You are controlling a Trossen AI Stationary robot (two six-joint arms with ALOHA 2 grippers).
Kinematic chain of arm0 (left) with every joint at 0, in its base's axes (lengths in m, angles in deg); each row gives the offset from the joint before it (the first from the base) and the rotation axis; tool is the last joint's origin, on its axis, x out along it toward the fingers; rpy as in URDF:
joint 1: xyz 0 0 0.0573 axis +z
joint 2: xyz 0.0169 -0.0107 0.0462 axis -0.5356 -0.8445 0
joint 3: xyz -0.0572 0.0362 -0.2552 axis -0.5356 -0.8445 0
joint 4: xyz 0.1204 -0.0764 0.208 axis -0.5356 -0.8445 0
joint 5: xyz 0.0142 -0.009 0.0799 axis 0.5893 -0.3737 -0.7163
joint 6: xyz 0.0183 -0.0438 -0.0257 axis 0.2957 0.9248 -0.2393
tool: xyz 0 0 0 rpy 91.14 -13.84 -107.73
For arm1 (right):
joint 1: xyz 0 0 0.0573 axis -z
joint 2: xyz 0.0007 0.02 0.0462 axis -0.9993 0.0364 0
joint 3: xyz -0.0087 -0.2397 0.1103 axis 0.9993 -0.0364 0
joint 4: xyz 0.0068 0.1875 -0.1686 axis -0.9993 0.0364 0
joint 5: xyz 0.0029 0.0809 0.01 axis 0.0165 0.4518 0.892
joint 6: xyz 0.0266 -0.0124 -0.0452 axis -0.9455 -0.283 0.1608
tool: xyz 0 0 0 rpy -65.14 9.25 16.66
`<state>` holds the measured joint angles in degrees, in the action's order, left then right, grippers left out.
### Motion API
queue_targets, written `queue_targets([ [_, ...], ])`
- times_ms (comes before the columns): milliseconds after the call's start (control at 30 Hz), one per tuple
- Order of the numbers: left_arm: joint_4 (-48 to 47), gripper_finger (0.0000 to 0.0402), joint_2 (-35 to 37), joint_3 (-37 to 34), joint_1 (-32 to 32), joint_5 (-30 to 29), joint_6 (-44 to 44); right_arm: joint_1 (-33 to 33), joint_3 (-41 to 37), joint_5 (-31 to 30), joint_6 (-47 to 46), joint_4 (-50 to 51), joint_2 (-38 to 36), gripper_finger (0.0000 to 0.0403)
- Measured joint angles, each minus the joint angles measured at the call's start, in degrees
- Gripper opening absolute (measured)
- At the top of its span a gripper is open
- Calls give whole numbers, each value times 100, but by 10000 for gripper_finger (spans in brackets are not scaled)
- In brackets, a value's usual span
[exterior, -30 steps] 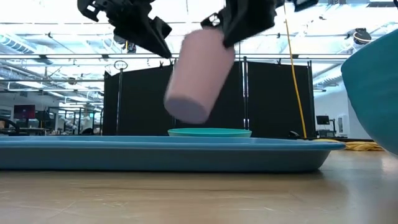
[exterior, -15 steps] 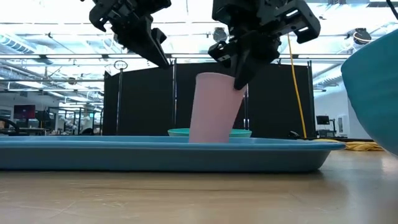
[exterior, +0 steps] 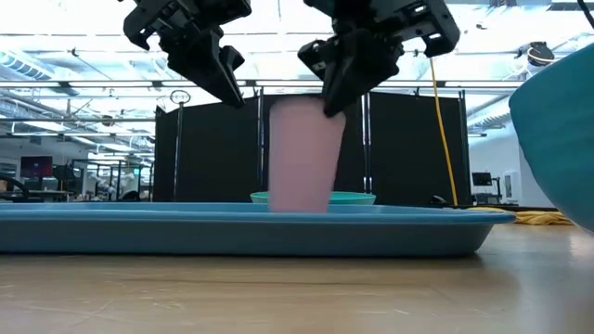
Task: Set up tray
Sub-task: Put the pink cup on the top right of the blue serving tray
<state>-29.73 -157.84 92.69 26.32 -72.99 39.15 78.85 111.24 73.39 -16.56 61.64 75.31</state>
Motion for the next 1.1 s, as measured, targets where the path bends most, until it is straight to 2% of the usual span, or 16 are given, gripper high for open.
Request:
queue_targets([
  [267,0,65,0,0,0,2,71,-7,0,22,-180,-79,50,30],
  [400,47,65,0,0,0,6,84,-2,4,-29,-612,-109,-19,45],
  [500,45,65,0,0,-33,48,-138,-7,0,-121,-1043,-103,-207,66],
  [633,113,65,0,0,-136,416,-636,-29,0,-124,-1652,-127,-590,104],
  [767,584,69,-93,2,-258,652,-699,-46,-44,-84,-2217,-162,-1038,146],
  [867,803,89,-161,0,-286,746,-764,-44,-196,189,-2422,-226,-1392,174],
  [1100,1189,179,-565,0,-264,560,-842,-87,-1125,487,-2561,-1215,-2288,208],
])
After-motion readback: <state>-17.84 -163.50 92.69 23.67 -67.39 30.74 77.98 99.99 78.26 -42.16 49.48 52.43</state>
